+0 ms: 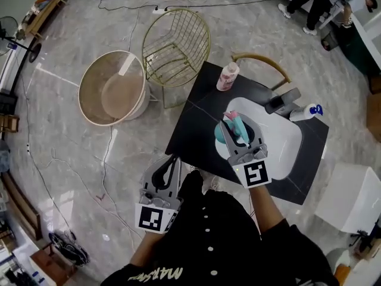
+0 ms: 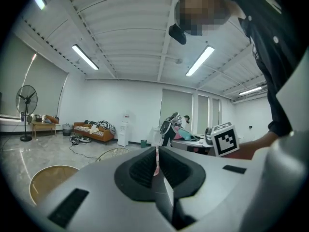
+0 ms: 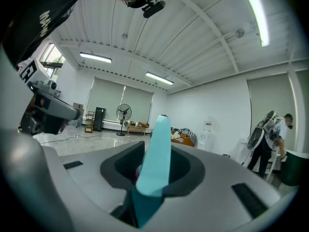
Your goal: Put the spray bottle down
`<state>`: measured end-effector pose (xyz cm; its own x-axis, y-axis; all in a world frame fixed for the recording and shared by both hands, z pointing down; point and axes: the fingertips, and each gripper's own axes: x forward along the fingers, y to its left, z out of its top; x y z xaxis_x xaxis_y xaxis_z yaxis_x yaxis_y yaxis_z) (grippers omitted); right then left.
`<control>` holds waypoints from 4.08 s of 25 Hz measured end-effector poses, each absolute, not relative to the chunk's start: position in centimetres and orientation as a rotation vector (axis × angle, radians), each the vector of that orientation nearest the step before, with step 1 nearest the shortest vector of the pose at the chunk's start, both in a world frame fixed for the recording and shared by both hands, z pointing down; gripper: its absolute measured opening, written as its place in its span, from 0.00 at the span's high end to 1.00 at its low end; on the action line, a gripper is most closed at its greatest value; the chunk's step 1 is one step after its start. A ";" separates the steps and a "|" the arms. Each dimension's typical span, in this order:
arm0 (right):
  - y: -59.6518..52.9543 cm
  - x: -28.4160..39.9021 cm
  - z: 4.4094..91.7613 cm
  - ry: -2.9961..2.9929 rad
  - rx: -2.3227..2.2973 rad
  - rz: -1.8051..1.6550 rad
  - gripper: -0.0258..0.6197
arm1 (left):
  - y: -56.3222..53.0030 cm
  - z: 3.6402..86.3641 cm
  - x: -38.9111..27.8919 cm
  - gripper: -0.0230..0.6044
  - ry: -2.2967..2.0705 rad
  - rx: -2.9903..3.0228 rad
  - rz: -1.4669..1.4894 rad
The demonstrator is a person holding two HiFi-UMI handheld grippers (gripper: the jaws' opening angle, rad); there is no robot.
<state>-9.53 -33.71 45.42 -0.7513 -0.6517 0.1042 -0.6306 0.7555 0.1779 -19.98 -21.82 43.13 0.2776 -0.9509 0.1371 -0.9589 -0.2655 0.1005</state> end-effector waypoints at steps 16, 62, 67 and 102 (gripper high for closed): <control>-40.3 -18.0 57.4 -2.724 0.935 -0.207 0.79 | -21.1 52.7 -23.7 0.93 -1.593 2.192 0.229; -32.7 -0.9 43.7 -2.822 1.259 -0.014 0.96 | -27.4 43.7 -15.8 0.93 -1.575 2.564 0.065; -31.3 2.6 39.8 -2.768 1.369 -0.082 0.97 | -28.5 41.2 -13.0 0.93 -1.544 2.631 0.032; -28.6 11.5 35.7 -2.593 1.693 -0.229 0.97 | -29.0 37.0 -8.7 0.93 -1.499 2.762 -0.032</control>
